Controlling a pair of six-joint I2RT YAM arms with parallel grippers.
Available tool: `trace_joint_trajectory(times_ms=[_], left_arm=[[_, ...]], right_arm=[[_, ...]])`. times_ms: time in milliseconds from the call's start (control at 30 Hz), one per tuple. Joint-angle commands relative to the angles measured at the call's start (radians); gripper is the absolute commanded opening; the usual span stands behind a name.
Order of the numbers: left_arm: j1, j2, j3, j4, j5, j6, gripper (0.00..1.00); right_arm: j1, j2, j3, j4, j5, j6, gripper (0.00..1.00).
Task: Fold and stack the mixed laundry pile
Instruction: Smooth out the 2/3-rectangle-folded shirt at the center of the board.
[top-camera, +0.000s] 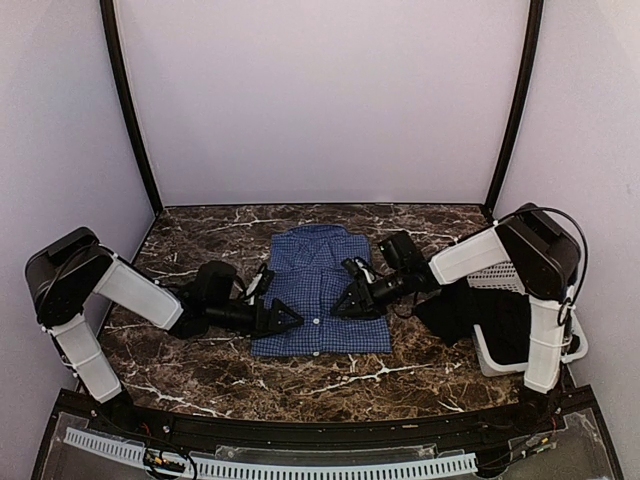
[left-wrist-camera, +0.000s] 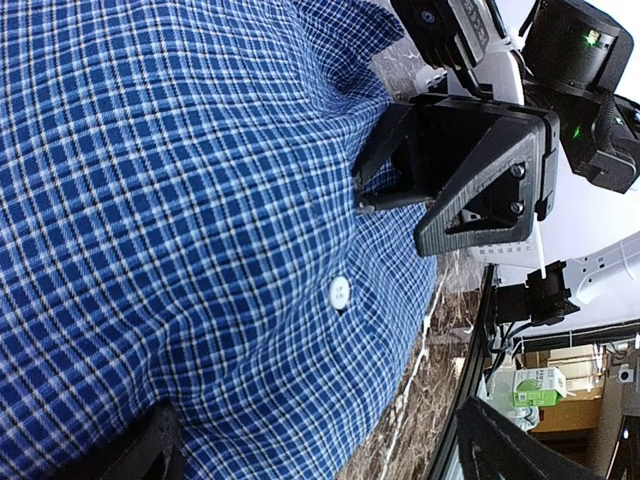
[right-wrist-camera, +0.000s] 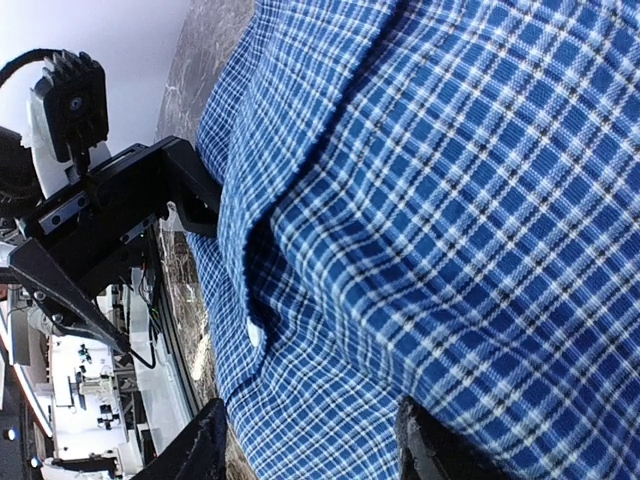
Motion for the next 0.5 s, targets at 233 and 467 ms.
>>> trace_joint_trajectory(times_ms=[233,467], left_arm=[[0.006,-0.144,0.043,-0.285,-0.036,0.127,0.98],[0.006,-0.164,0.164,-0.382,-0.013,0.204,0.98]], right_arm=[[-0.113,-0.156,0.035,-0.185,0.076,-0.141,0.5],[-0.115,-0.078,0.113,-0.217,0.08,-0.159,0.33]])
